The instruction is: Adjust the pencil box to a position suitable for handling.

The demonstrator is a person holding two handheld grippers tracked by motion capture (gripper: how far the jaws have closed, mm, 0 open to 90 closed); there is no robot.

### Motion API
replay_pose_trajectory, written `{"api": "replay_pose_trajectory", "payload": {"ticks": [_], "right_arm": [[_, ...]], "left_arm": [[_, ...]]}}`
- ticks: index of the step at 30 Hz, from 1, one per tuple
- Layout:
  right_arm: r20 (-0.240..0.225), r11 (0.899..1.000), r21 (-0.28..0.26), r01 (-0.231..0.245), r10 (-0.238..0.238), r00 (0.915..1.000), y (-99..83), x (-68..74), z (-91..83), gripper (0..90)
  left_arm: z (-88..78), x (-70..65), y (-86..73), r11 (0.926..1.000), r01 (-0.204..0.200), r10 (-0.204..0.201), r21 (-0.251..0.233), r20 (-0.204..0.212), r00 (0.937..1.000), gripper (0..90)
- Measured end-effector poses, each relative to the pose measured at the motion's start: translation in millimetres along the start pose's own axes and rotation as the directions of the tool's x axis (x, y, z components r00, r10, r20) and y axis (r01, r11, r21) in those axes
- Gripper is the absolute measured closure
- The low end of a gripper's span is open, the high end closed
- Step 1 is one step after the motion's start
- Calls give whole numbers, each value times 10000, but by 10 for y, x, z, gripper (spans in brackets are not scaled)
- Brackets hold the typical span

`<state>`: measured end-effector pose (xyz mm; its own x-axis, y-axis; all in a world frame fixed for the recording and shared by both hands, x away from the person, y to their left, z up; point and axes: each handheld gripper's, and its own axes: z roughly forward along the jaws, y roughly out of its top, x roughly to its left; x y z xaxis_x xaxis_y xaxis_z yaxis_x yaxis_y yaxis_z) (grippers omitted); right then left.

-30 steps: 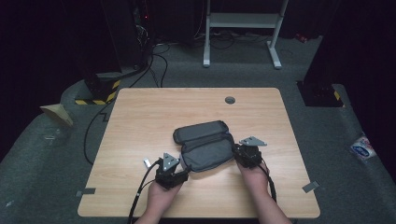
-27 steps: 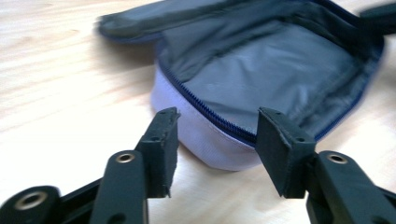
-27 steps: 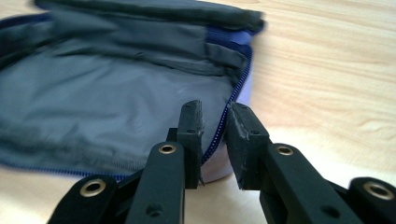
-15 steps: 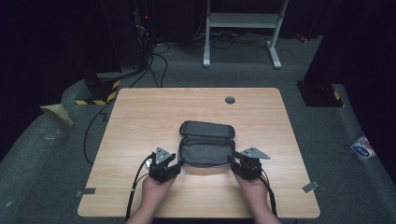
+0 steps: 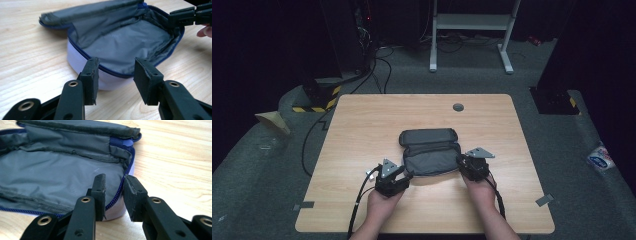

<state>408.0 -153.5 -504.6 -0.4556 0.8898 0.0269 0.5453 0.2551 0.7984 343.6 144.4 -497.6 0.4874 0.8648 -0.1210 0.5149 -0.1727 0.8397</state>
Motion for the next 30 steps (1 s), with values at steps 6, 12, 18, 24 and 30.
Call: {"api": "replay_pose_trajectory", "payload": {"ticks": [6,12,18,24,30], "right_arm": [[10,10000,-13,-38,38,10000,10,-2,13,696],[-67,9999,-101,-61,61,10000,-8,24,0,685],[-94,9999,-85,-115,114,9999,-13,30,11,673],[-243,9994,-283,-203,196,9995,6,29,-63,635],[-304,9984,-488,-288,273,9992,32,21,-151,573]], "left_arm": [[-3,40,33,9999,0,-4,-121,-331,9995,500],[65,56,76,10000,22,-21,25,-314,9995,484],[106,101,88,9996,200,-192,188,-407,9990,496],[47,128,91,9997,233,-230,48,-449,9987,484],[-39,146,111,9998,168,-173,-122,-407,9990,475]]}}
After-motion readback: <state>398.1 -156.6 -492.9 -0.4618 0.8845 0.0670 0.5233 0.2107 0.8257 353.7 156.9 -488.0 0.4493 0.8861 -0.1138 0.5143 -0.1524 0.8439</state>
